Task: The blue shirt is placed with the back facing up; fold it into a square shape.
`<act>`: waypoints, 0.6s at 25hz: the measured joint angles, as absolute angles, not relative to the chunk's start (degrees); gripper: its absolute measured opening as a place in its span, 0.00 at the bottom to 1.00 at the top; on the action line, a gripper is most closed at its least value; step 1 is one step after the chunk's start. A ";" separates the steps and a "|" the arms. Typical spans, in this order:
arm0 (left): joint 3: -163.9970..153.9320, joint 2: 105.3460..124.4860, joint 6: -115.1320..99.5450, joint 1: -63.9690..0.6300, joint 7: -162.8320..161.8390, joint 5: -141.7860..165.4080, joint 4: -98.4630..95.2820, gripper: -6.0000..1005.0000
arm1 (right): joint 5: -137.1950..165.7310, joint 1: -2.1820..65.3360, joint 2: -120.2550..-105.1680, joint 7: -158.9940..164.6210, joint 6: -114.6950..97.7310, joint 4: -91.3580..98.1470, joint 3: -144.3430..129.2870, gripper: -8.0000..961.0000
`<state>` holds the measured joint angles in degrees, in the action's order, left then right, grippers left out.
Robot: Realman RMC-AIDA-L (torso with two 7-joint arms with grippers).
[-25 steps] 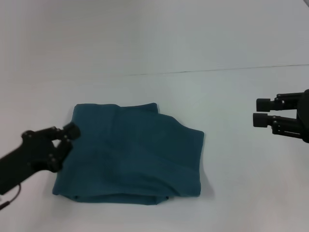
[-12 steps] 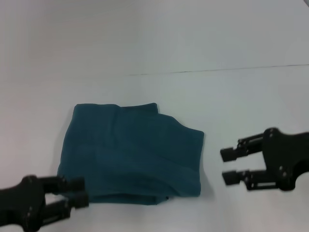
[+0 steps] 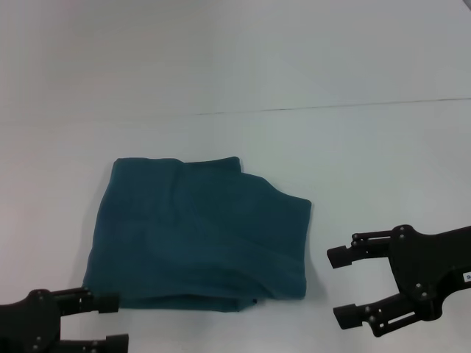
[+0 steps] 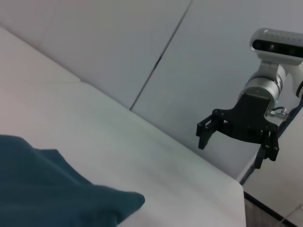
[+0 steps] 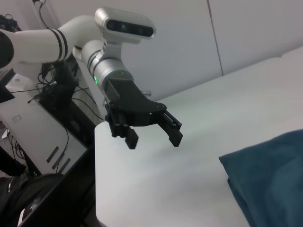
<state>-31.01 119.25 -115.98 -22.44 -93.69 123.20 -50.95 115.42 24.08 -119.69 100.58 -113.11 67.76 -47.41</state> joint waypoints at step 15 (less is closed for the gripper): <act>-31.33 119.10 -115.39 -22.97 -94.09 124.86 -50.31 0.91 | 116.02 23.58 -119.53 99.07 -112.67 65.83 -46.75 0.97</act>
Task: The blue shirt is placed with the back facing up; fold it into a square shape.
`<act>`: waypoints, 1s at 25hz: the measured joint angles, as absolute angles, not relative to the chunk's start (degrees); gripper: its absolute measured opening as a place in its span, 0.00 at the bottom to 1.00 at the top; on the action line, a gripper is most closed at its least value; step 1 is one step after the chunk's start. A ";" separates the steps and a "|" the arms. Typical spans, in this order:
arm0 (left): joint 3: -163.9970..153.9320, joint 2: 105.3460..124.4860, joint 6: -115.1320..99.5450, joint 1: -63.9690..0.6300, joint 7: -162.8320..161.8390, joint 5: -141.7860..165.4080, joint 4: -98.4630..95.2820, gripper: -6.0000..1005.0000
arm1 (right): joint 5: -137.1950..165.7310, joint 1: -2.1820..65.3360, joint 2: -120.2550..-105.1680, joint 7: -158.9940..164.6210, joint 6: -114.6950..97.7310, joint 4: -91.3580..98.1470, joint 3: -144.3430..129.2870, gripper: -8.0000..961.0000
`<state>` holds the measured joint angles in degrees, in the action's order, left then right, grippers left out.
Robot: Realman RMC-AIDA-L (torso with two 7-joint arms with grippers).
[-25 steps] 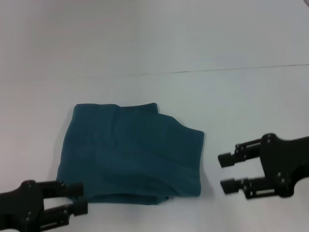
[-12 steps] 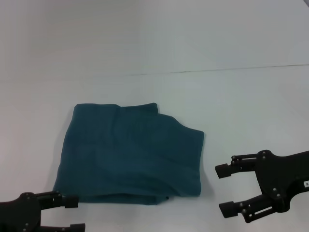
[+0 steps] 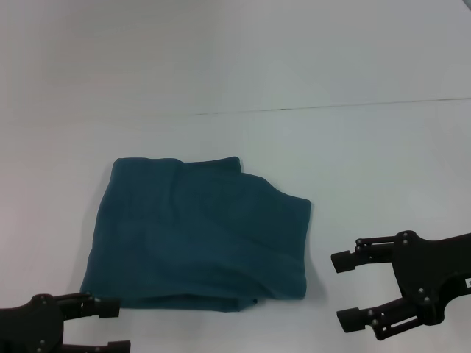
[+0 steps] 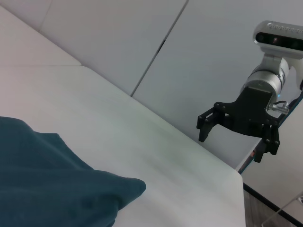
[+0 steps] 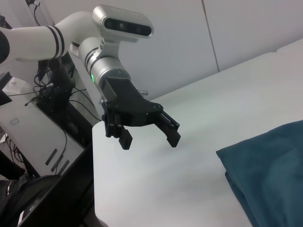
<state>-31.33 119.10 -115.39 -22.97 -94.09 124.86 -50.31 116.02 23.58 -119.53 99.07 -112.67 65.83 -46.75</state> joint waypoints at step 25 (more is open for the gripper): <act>-31.47 119.53 -115.22 -22.75 -93.69 126.06 -50.28 0.91 | 116.02 24.11 -119.59 97.51 -111.54 63.37 -47.10 0.97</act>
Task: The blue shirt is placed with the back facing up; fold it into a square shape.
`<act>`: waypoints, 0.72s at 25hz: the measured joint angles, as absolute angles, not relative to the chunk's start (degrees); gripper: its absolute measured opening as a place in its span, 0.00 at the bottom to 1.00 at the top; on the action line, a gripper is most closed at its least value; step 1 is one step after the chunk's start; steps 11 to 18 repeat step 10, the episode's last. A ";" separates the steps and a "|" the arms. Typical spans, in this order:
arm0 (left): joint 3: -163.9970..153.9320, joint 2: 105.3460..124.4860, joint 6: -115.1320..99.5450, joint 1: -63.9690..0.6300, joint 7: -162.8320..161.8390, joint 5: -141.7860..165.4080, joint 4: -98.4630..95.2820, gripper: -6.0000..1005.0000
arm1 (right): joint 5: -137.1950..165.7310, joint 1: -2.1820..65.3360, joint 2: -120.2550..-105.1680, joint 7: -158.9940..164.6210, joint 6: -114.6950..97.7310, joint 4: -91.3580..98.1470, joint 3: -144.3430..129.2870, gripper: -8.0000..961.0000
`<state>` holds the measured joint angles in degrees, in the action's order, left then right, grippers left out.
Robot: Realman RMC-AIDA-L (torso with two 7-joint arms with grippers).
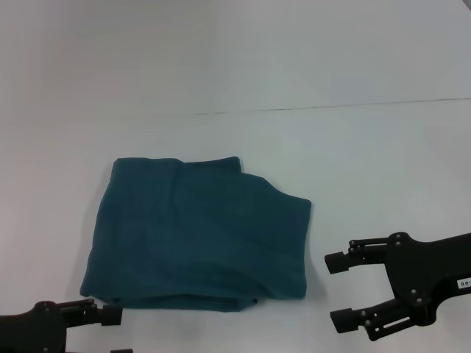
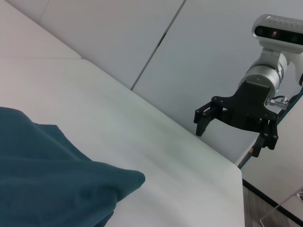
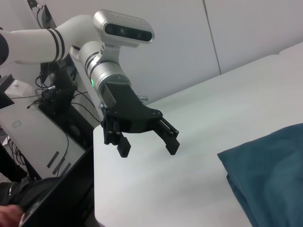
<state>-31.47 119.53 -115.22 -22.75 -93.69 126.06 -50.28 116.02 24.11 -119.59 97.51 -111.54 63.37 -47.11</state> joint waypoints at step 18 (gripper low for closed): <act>-31.47 119.53 -115.19 -22.85 -93.69 126.06 -50.27 0.91 | 116.01 24.09 -119.62 97.46 -111.53 63.37 -47.10 0.97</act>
